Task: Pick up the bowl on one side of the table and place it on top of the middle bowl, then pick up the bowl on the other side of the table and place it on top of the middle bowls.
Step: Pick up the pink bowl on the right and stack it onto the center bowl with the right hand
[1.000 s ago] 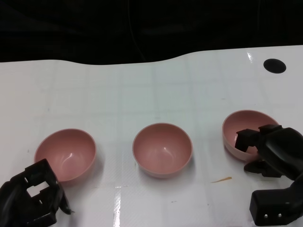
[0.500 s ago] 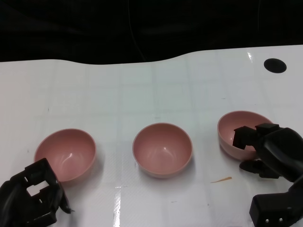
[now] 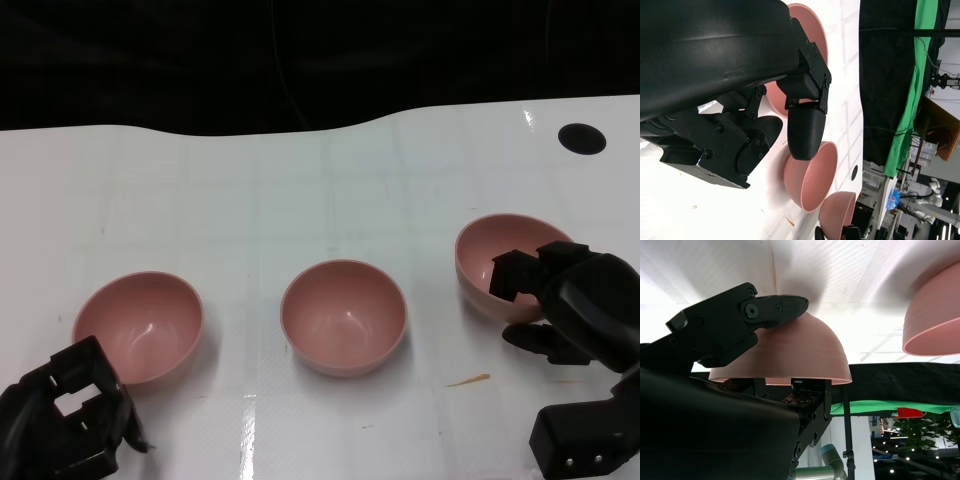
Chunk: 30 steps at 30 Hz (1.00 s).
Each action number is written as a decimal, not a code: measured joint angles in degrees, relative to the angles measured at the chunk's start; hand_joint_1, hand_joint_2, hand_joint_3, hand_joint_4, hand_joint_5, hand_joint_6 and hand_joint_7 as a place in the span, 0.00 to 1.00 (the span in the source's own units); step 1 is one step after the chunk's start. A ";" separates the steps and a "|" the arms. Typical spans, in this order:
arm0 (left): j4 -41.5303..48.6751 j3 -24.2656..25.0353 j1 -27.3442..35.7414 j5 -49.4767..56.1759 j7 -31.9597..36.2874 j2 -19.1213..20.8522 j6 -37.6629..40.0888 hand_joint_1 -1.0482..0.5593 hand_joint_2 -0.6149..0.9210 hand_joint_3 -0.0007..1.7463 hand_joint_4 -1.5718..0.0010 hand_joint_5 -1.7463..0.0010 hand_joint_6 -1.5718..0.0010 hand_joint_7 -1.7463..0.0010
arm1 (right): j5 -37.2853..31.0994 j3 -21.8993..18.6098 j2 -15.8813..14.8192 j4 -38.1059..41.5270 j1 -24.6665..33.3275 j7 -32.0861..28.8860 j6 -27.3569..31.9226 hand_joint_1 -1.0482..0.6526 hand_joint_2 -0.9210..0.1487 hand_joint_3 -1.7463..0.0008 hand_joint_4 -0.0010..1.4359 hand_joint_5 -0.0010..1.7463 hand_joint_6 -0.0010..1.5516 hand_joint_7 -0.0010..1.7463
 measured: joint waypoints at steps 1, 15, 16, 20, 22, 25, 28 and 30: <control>0.08 0.01 -0.04 -0.02 -0.10 0.03 0.00 0.66 0.79 0.71 0.49 0.00 0.54 0.08 | 0.04 -0.14 -0.15 -0.52 0.09 0.39 0.01 0.52 0.16 0.65 0.58 1.00 0.36 1.00; 0.40 0.12 -0.18 -0.02 -0.40 0.24 0.45 0.67 0.78 0.72 0.48 0.00 0.54 0.08 | -0.22 -0.68 -0.87 -4.30 0.39 1.14 3.10 0.57 0.15 0.82 0.56 1.00 0.35 1.00; 0.41 0.12 -0.19 -0.02 -0.40 0.24 0.44 0.67 0.78 0.72 0.48 0.00 0.54 0.08 | -0.22 -0.71 -1.04 -4.45 0.39 1.21 3.19 0.57 0.14 0.82 0.56 1.00 0.35 1.00; 0.42 0.12 -0.26 0.00 -0.40 0.24 0.41 0.66 0.77 0.72 0.48 0.00 0.54 0.08 | 0.11 -1.40 -1.56 -5.50 0.39 2.09 2.97 0.56 0.08 0.81 0.57 1.00 0.38 1.00; 0.50 0.12 -0.31 0.03 -0.41 0.24 0.03 0.66 0.77 0.73 0.49 0.00 0.54 0.07 | 0.82 -2.22 -1.78 -6.60 0.39 3.23 2.20 0.56 0.06 0.79 0.60 1.00 0.39 1.00; 0.74 0.12 -0.42 0.03 -0.41 0.24 -0.29 0.66 0.77 0.73 0.50 0.00 0.54 0.07 | 1.28 -2.91 -2.10 -8.64 0.42 4.98 1.61 0.56 0.12 0.73 0.61 1.00 0.40 1.00; 0.75 0.10 -0.49 0.05 -0.40 0.24 -0.30 0.65 0.77 0.73 0.50 0.00 0.54 0.07 | 1.26 -3.33 -2.47 -11.75 0.50 6.02 1.20 0.56 0.15 0.70 0.61 1.00 0.40 1.00; 0.75 0.10 -0.53 0.10 -0.40 0.24 -0.30 0.65 0.77 0.73 0.50 0.00 0.55 0.06 | 1.26 -3.75 -2.53 -13.28 0.53 6.32 1.13 0.55 0.15 0.68 0.61 1.00 0.39 1.00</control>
